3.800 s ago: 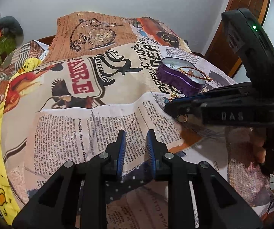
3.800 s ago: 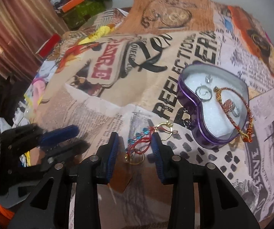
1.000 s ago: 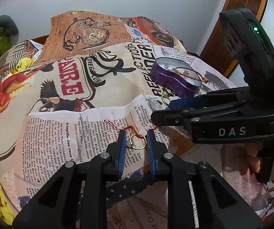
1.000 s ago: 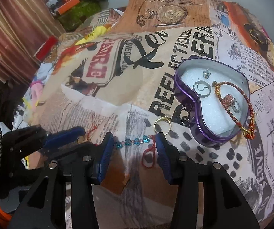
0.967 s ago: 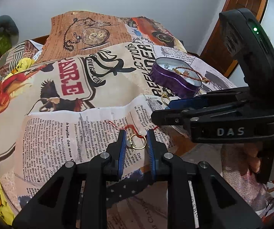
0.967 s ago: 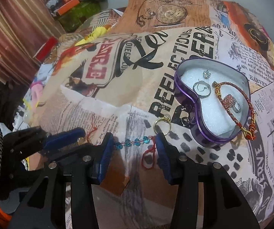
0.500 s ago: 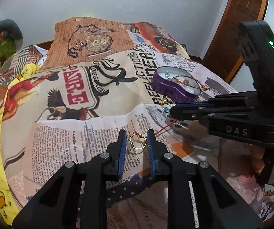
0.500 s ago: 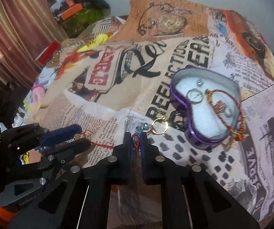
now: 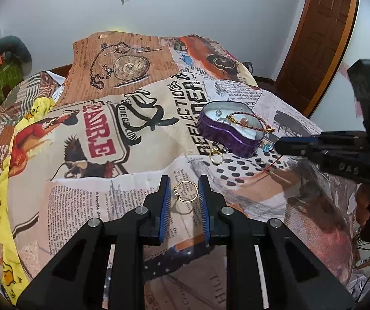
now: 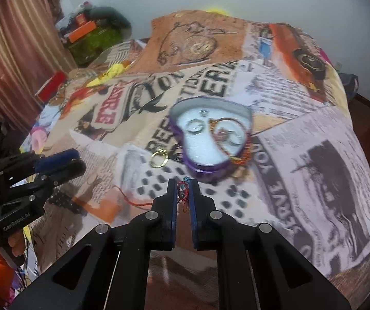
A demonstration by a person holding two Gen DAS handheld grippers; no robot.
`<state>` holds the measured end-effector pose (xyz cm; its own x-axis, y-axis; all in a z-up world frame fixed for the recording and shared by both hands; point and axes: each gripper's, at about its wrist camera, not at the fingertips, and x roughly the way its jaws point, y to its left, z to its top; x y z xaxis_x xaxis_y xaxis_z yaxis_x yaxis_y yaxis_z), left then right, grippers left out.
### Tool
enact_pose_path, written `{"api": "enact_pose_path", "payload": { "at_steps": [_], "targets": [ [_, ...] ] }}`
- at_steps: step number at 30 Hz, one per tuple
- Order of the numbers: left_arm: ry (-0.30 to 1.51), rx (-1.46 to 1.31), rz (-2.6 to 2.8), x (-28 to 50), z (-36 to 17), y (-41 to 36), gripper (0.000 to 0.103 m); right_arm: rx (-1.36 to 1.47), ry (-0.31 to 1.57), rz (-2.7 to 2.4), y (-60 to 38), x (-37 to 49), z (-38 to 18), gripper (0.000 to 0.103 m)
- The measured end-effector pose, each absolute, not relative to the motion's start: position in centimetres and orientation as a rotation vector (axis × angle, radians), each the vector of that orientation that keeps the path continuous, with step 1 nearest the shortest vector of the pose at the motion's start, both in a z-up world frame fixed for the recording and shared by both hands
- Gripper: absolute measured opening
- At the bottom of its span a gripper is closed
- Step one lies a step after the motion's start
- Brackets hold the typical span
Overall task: Organize jewelry
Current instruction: 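Carry the gold ring and beaded charm over the heart tin with both tools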
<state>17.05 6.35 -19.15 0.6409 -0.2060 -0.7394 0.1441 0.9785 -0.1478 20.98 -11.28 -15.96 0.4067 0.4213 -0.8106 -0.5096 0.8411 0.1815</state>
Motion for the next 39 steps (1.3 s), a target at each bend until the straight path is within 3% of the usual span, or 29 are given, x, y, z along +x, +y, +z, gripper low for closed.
{"api": "enact_pose_path", "payload": {
  "at_steps": [26, 39],
  "targets": [
    [0.788, -0.031, -0.247, 23.7, -16.6, 2.3, 0.020, 0.025, 0.740, 0.609, -14.7, 24.2, -8.1, 0.008],
    [0.804, -0.048, -0.265, 27.4, -17.3, 2.3, 0.020, 0.049, 0.744, 0.635, -13.4, 26.7, -9.2, 0.008]
  ]
}}
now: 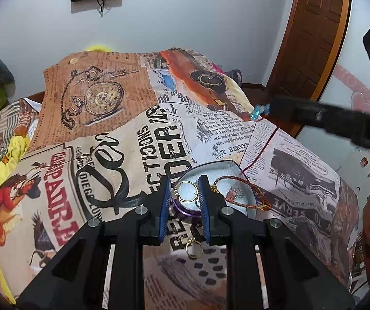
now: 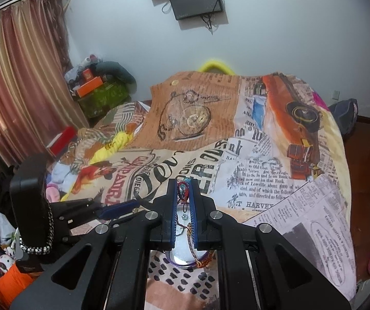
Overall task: Organize jewelry
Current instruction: 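Carry the gold ring and beaded charm over the heart tin with both tools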
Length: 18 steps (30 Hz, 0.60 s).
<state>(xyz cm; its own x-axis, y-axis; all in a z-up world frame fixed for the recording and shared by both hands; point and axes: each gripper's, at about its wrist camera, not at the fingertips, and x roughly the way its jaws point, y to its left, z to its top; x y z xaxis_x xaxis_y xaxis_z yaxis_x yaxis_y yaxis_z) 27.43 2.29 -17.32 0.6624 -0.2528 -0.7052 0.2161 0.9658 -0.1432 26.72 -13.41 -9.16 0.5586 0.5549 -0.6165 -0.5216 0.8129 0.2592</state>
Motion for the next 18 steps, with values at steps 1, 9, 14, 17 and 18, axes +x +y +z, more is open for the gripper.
{"api": "enact_pose_path", "payload": {
  "at_steps": [1, 9, 14, 17, 18],
  "targets": [
    [0.810, -0.052, -0.269, 27.7, -17.5, 2.3, 0.020, 0.050, 0.753, 0.636, -13.3, 27.0, -9.5, 0.008],
    [0.861, -0.056, -0.288, 29.5, -19.2, 1.7, 0.020, 0.048, 0.825, 0.639, -12.6, 28.5, -12.2, 0.008],
    [0.872, -0.042, -0.299, 30.0, -19.9, 1.0, 0.020, 0.044, 0.869, 0.638, -12.4, 29.2, -13.7, 0.008],
    [0.870, -0.026, -0.302, 30.1, -20.1, 0.6, 0.020, 0.031, 0.890, 0.637, -12.3, 29.4, -14.4, 0.008],
    [0.871, -0.023, -0.304, 30.1, -20.2, 0.5, 0.020, 0.030, 0.897, 0.638, -12.3, 29.5, -14.6, 0.008]
  ]
}}
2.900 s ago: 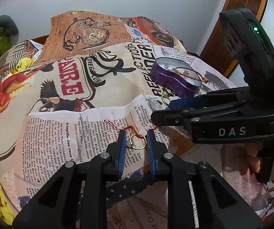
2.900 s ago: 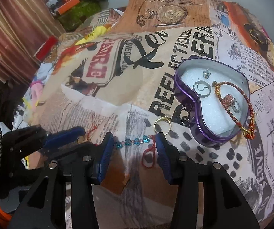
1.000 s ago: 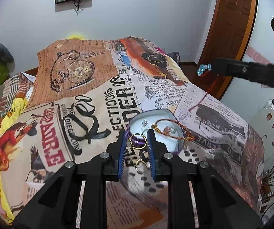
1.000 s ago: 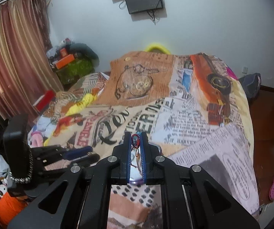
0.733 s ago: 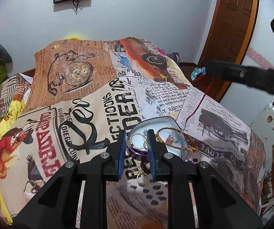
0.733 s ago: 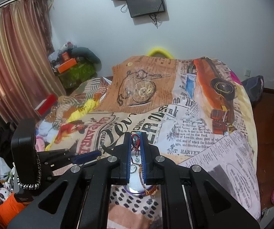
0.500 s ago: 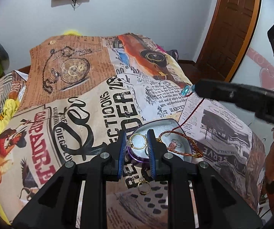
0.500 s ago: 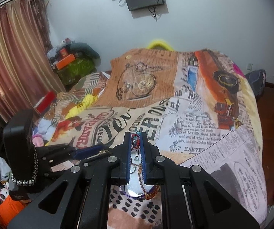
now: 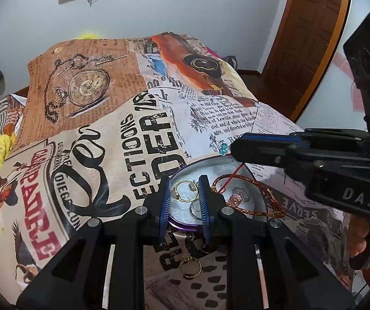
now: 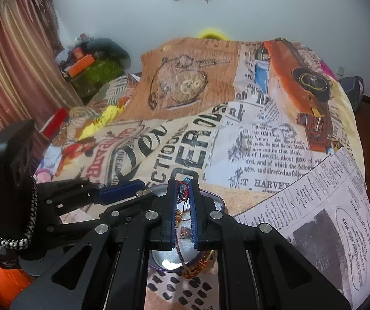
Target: Organize jewelry
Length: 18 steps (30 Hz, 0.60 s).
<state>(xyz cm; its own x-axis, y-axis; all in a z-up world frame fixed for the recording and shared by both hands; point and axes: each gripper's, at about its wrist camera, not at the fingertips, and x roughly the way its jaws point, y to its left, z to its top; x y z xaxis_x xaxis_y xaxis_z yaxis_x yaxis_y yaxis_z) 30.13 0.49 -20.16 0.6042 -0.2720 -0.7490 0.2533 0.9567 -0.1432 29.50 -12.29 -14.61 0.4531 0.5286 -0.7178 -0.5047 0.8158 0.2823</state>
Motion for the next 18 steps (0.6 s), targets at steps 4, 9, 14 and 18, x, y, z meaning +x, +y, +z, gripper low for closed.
{"api": "enact_pose_path", "payload": {
  "at_steps": [4, 9, 14, 18],
  "targets": [
    [0.873, -0.021, -0.309, 30.3, -20.3, 0.4, 0.020, 0.033, 0.922, 0.638, -12.4, 29.8, -15.4, 0.008],
    [0.871, -0.007, -0.302, 30.2, -20.3, 0.2, 0.020, 0.013, 0.955, 0.640, -12.0, 29.9, -16.4, 0.008],
    [0.869, -0.010, -0.290, 29.9, -20.0, 0.4, 0.020, -0.004, 0.968, 0.638, -11.8, 29.8, -16.7, 0.008],
    [0.866, -0.014, -0.284, 29.5, -19.5, 0.7, 0.020, -0.015, 0.966, 0.636, -11.8, 29.6, -16.4, 0.008]
  ]
}}
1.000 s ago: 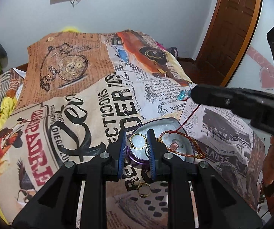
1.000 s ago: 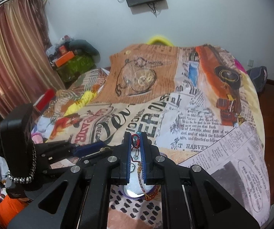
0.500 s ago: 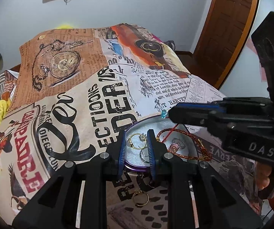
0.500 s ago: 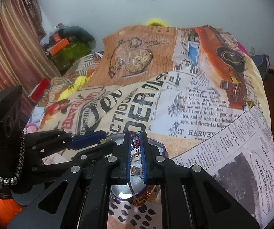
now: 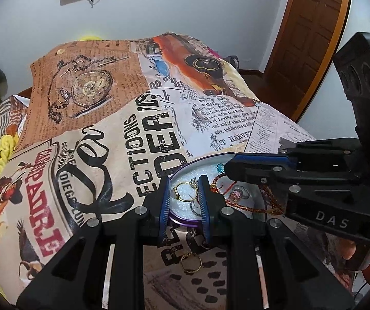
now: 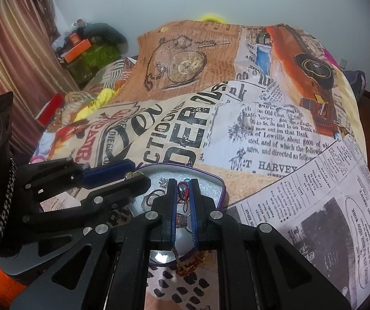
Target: Organize jewelry
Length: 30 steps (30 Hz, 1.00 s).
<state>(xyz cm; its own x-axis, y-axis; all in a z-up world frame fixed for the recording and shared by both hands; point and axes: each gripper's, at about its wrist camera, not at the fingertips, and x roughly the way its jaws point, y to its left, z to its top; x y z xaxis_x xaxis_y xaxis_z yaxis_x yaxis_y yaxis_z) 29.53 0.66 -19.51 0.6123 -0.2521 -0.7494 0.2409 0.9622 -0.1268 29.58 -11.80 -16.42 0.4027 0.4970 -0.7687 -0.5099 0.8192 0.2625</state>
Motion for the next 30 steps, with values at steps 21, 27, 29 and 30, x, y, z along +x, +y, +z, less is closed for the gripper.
{"api": "enact_pose_path", "payload": {
  "at_steps": [21, 27, 29, 30],
  "targets": [
    [0.841, -0.004, -0.207, 24.7, -16.7, 3.5, 0.041, -0.082, 0.881, 0.589, -11.8, 26.2, -12.9, 0.035],
    [0.876, 0.008, -0.220, 23.4, -17.5, 3.5, 0.044, -0.091, 0.868, 0.579, -12.2, 25.0, -12.5, 0.035],
    [0.900, 0.006, -0.232, 23.2, -18.1, 3.3, 0.044, -0.089, 0.872, 0.577, -12.5, 24.5, -12.6, 0.035],
    [0.917, 0.011, -0.238, 23.2, -18.6, 3.1, 0.044, -0.089, 0.876, 0.576, -12.6, 24.3, -12.7, 0.035]
  ]
}}
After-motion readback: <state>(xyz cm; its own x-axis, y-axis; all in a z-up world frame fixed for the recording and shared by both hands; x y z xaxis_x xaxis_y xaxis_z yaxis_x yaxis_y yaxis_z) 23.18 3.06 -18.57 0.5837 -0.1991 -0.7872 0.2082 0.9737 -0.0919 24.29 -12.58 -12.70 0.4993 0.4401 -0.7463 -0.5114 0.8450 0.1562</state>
